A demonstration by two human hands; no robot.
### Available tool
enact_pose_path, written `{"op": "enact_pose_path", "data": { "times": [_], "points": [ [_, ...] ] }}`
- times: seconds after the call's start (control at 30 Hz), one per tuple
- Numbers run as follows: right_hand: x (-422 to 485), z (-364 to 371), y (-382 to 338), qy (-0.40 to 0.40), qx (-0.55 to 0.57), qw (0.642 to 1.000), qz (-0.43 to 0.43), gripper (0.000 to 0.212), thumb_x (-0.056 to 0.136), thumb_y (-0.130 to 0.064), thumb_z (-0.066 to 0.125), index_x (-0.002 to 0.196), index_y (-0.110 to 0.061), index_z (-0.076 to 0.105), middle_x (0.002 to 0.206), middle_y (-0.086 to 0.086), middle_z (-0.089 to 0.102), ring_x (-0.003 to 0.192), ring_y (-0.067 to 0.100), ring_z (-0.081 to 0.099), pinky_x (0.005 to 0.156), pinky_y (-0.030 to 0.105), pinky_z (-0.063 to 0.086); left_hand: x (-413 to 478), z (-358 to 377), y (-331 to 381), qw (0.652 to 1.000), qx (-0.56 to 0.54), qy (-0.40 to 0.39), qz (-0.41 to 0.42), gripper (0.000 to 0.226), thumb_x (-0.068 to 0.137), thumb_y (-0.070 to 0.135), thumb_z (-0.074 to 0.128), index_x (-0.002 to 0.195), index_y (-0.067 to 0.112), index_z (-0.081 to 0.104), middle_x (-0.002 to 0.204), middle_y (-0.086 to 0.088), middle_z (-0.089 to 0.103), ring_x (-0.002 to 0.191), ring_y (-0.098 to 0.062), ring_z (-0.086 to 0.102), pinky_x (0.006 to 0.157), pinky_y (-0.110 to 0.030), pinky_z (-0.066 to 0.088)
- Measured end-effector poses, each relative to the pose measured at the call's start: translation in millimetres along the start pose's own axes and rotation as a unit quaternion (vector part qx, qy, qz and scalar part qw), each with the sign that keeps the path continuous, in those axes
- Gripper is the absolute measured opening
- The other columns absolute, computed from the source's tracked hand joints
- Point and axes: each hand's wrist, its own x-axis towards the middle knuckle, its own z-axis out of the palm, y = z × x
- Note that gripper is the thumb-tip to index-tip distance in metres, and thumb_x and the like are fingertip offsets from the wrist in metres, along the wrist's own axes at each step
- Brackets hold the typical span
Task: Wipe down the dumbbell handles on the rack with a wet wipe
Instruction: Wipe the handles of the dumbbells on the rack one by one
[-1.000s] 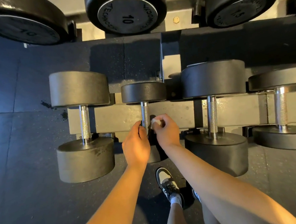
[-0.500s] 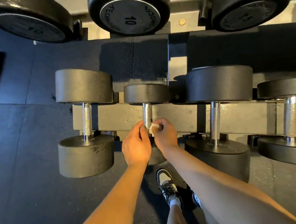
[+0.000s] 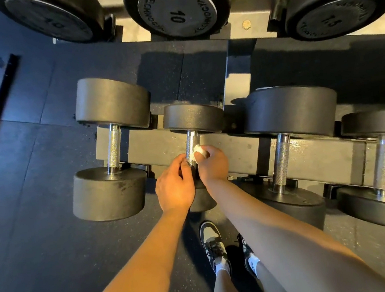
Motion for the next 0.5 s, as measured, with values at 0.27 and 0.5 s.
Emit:
{"op": "enact_pose_path", "data": {
  "times": [0.27, 0.5],
  "points": [
    [-15.6, -20.1, 25.7, -0.128, -0.053, 0.989, 0.057, 0.028, 0.092, -0.02, 0.07, 0.121, -0.019, 0.07, 0.119, -0.002, 0.069, 0.099, 0.01, 0.059, 0.069, 0.015, 0.042, -15.8, -13.5, -31.0, 0.994, -0.06, -0.086, 0.005, 0.034, 0.108, 0.022, 0.038, 0.132, 0.022, 0.063, 0.119, 0.01, 0.06, 0.119, -0.011, 0.047, 0.102, -0.027, 0.037],
    [-5.9, -15.9, 3.7, -0.048, 0.016, 0.999, -0.007, 0.023, 0.09, -0.013, 0.071, 0.109, -0.023, 0.063, 0.105, -0.006, 0.063, 0.098, 0.013, 0.062, 0.08, 0.026, 0.054, -17.4, -9.8, -25.2, 0.997, -0.045, -0.055, -0.012, 0.04, 0.108, 0.026, 0.033, 0.135, 0.024, 0.062, 0.124, 0.007, 0.06, 0.12, -0.006, 0.041, 0.099, -0.022, 0.031]
  ]
}}
